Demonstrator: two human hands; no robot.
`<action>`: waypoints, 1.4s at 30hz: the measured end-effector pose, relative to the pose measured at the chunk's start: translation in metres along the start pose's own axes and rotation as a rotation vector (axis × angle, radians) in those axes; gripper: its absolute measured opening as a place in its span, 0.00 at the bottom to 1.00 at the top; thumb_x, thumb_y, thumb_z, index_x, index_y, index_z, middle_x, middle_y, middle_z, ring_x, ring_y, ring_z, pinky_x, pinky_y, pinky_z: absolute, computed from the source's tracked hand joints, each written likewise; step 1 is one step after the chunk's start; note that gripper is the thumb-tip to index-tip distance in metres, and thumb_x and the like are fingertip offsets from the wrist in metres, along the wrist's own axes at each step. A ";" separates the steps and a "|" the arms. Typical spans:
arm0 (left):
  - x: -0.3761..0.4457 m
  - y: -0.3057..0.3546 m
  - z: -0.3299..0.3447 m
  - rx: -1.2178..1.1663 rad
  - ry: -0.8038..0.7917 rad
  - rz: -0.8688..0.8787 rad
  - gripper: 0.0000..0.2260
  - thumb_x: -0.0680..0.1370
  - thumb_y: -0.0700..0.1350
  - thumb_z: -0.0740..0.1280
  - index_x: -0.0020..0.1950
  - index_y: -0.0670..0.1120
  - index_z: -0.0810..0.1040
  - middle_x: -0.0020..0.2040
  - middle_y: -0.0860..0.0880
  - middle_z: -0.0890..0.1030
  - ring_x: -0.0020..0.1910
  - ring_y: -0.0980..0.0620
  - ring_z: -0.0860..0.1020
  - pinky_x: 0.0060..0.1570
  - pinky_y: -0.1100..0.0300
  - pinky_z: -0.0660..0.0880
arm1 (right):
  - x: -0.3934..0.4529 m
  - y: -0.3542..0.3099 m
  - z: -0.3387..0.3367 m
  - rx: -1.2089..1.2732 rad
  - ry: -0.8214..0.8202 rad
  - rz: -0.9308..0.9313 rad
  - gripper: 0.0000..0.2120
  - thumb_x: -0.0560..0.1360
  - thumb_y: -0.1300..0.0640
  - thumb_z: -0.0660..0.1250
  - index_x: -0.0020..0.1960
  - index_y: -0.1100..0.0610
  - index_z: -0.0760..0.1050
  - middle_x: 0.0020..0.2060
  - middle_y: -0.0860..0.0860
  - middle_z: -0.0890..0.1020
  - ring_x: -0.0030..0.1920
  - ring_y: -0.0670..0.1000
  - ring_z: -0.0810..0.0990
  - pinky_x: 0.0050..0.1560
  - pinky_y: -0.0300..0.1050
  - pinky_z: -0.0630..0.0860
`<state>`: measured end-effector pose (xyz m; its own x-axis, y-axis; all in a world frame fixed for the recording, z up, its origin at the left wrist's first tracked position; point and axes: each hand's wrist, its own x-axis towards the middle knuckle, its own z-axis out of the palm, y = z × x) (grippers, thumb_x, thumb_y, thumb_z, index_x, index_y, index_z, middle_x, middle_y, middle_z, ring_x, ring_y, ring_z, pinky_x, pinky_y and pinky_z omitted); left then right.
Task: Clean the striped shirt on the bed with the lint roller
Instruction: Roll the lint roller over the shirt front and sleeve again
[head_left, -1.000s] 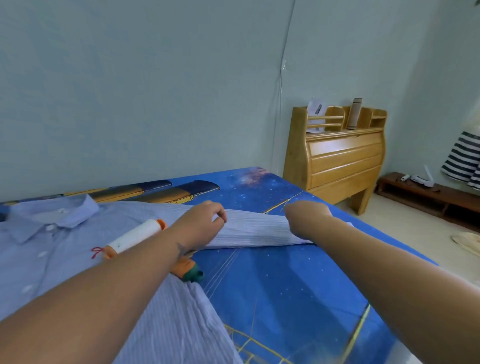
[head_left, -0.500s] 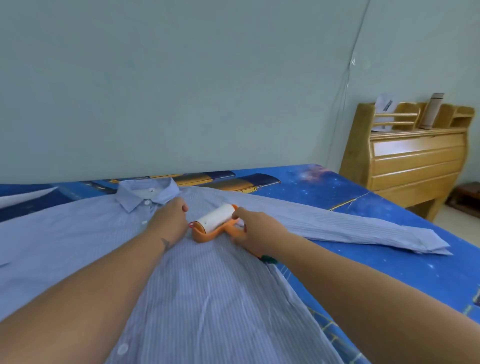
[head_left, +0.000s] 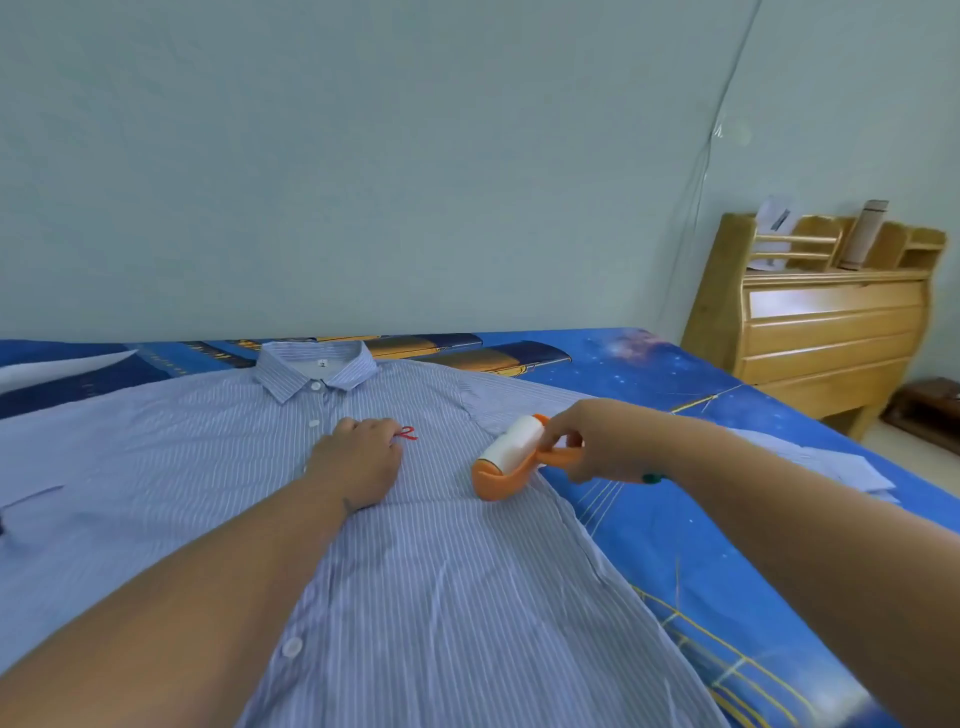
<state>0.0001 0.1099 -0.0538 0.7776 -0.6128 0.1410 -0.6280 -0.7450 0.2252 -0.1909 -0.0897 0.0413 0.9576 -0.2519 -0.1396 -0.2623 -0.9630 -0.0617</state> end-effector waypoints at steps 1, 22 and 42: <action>-0.001 0.001 -0.003 -0.022 -0.030 0.005 0.17 0.82 0.51 0.51 0.66 0.50 0.72 0.64 0.49 0.76 0.64 0.46 0.68 0.61 0.48 0.70 | -0.007 0.004 -0.005 -0.028 -0.037 0.015 0.16 0.72 0.55 0.69 0.58 0.43 0.76 0.46 0.44 0.75 0.44 0.48 0.75 0.47 0.44 0.75; -0.091 -0.083 -0.043 -0.109 0.181 0.000 0.12 0.79 0.41 0.60 0.59 0.50 0.76 0.57 0.50 0.77 0.56 0.50 0.74 0.58 0.51 0.73 | 0.006 -0.114 0.000 0.033 -0.045 -0.199 0.18 0.80 0.56 0.61 0.67 0.42 0.73 0.62 0.49 0.77 0.55 0.49 0.76 0.56 0.41 0.70; -0.116 -0.094 -0.038 -0.084 0.180 0.053 0.14 0.81 0.46 0.58 0.64 0.48 0.76 0.64 0.49 0.78 0.63 0.47 0.74 0.63 0.51 0.70 | -0.011 -0.088 -0.001 -0.088 -0.107 -0.154 0.23 0.74 0.57 0.66 0.60 0.32 0.74 0.48 0.40 0.79 0.47 0.45 0.77 0.51 0.39 0.72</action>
<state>-0.0303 0.2610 -0.0545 0.7416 -0.5879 0.3232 -0.6690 -0.6838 0.2912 -0.1782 -0.0020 0.0495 0.9663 -0.0939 -0.2398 -0.0979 -0.9952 -0.0047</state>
